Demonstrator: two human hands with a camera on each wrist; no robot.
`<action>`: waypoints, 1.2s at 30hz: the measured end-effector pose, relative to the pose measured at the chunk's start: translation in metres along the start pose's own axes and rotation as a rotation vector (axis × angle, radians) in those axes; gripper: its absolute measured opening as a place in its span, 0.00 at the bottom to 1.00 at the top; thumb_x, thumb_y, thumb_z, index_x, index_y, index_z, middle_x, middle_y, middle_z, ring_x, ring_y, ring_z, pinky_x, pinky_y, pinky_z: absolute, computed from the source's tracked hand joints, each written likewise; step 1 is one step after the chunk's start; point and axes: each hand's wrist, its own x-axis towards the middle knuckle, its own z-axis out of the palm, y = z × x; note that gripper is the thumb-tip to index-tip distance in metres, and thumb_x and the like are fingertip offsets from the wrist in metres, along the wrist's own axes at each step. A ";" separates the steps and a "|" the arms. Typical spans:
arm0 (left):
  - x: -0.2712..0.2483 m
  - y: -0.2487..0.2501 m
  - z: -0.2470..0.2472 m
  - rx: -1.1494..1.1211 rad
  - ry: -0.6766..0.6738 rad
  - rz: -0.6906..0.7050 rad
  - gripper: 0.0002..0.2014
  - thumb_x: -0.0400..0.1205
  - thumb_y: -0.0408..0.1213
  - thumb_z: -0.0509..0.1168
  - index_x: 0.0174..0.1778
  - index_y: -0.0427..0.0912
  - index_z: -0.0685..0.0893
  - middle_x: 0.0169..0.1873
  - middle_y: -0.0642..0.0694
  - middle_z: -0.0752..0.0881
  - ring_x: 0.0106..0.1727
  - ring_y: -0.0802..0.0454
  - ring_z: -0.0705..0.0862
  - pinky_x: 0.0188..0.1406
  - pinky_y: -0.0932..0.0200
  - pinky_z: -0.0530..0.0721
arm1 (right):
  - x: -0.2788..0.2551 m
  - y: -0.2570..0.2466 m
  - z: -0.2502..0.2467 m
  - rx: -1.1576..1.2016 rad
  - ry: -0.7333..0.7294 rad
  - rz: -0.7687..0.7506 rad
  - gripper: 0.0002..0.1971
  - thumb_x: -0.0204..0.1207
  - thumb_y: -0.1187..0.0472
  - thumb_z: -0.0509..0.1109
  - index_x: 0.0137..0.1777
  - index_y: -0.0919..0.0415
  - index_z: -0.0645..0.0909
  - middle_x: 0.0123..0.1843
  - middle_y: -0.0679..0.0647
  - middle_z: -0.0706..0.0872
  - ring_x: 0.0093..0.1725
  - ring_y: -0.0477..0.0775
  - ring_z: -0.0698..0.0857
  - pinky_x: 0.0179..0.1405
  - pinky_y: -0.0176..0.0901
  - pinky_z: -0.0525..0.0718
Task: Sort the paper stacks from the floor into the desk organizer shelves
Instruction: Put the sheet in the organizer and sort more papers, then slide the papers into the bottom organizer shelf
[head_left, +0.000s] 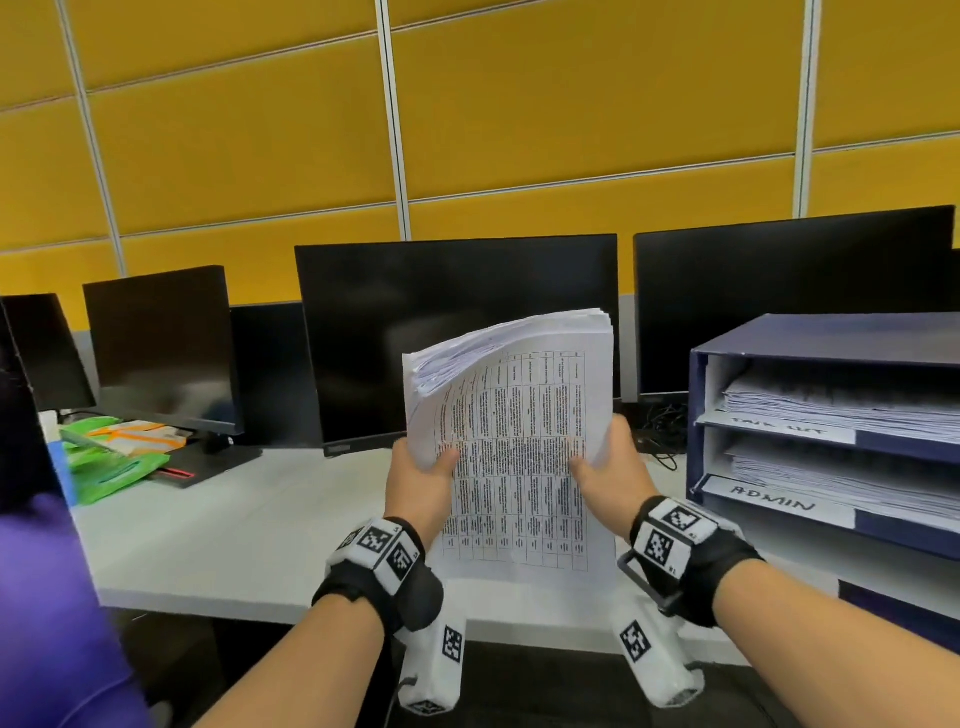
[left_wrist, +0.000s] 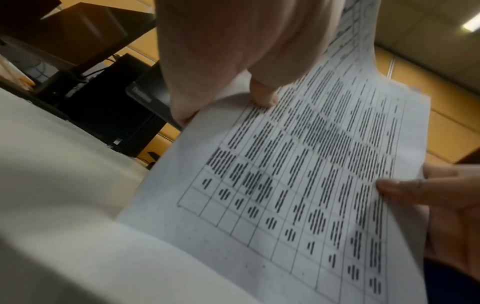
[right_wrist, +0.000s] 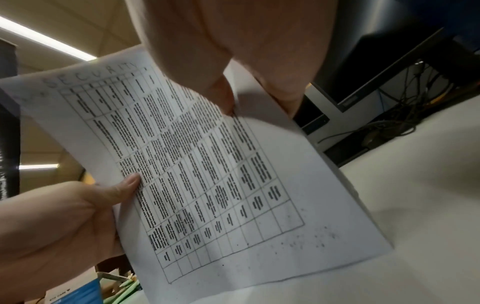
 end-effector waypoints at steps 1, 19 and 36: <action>-0.004 -0.004 0.000 0.011 -0.002 -0.016 0.15 0.85 0.36 0.64 0.67 0.42 0.74 0.57 0.48 0.83 0.59 0.47 0.82 0.55 0.54 0.76 | -0.004 0.004 0.000 -0.035 -0.015 0.026 0.16 0.81 0.69 0.63 0.66 0.60 0.64 0.59 0.51 0.78 0.58 0.51 0.80 0.52 0.40 0.80; -0.040 -0.003 -0.005 0.225 -0.086 -0.160 0.14 0.86 0.28 0.58 0.67 0.39 0.70 0.58 0.43 0.79 0.56 0.46 0.79 0.58 0.52 0.78 | -0.037 0.003 -0.019 -0.328 -0.057 0.126 0.16 0.80 0.72 0.58 0.66 0.66 0.64 0.52 0.63 0.78 0.47 0.59 0.77 0.48 0.52 0.78; -0.180 0.026 -0.013 0.381 -0.352 -0.173 0.26 0.80 0.23 0.66 0.66 0.48 0.61 0.53 0.41 0.81 0.49 0.44 0.85 0.51 0.47 0.88 | -0.177 -0.041 -0.127 -0.668 -0.355 0.392 0.17 0.74 0.65 0.65 0.62 0.70 0.79 0.51 0.63 0.84 0.53 0.61 0.85 0.42 0.46 0.82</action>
